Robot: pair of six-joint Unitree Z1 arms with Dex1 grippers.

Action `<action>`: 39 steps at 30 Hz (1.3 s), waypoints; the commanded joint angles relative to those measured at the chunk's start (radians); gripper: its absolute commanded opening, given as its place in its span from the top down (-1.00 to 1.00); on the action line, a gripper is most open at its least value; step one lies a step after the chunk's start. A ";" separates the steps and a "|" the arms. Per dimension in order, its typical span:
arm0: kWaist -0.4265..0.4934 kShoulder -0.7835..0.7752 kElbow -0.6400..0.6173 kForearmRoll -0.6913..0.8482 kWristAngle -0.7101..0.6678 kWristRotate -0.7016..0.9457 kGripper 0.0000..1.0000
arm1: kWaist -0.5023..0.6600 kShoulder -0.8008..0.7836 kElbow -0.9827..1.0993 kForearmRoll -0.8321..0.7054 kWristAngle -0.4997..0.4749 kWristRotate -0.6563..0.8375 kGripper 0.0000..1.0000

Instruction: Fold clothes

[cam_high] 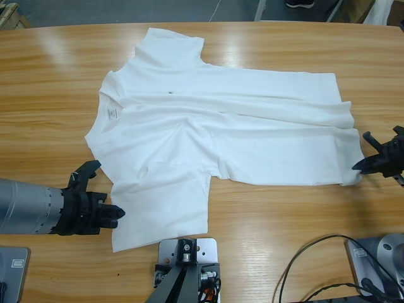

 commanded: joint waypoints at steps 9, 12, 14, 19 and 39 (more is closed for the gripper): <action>-0.009 -0.244 -0.016 0.301 0.022 -0.022 1.00 | 0.009 -0.115 -0.188 0.451 -0.024 -0.051 1.00; -0.009 -0.268 -0.053 0.358 -0.018 -0.036 1.00 | 0.026 -0.109 -0.213 0.523 -0.026 -0.058 1.00; -0.009 -0.273 -0.084 0.393 -0.039 -0.042 1.00 | 0.060 -0.110 -0.229 0.589 -0.032 -0.061 1.00; -0.010 -0.269 -0.119 0.425 -0.079 -0.052 1.00 | 0.153 -0.084 -0.306 0.749 -0.036 -0.086 1.00; -0.033 -0.467 -0.296 0.824 -0.127 -0.106 1.00 | 0.203 -0.142 -0.388 0.948 -0.097 -0.115 1.00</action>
